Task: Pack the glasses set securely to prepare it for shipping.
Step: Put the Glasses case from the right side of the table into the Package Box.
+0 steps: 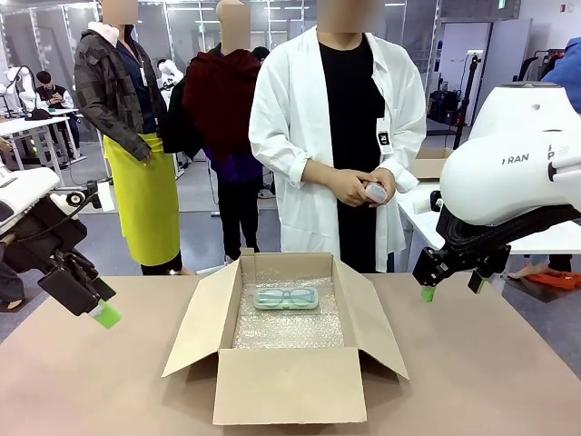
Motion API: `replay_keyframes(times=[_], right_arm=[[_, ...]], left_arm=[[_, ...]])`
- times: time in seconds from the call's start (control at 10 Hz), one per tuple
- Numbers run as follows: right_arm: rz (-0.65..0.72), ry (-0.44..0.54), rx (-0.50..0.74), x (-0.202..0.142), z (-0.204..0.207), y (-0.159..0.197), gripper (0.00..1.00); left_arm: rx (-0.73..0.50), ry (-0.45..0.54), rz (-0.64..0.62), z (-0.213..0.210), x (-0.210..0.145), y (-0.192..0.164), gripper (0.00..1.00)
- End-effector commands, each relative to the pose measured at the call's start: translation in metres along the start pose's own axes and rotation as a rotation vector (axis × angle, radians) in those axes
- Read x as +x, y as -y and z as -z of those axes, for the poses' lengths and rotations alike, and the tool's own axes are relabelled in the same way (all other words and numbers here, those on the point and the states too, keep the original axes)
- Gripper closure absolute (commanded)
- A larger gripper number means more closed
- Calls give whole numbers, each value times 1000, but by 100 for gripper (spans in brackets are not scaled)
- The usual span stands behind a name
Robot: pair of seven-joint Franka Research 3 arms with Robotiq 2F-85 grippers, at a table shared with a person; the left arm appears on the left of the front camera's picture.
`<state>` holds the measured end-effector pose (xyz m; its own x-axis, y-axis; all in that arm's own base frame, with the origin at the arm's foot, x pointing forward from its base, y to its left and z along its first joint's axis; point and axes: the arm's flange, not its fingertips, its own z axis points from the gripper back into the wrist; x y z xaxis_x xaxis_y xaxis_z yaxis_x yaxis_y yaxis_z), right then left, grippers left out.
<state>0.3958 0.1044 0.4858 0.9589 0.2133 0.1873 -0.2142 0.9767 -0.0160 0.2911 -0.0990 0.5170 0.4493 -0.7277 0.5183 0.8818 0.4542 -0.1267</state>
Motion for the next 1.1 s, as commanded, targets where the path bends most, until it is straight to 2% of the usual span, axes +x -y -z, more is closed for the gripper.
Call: replay_keyframes(times=[0.0,1.0], right_arm=[[-4,4,1,-1,-2,0,0],[-4,4,1,-1,-2,0,0]], left_arm=[[-26,12,17,-2,-1,0,0],[-26,12,17,-2,-1,0,0]])
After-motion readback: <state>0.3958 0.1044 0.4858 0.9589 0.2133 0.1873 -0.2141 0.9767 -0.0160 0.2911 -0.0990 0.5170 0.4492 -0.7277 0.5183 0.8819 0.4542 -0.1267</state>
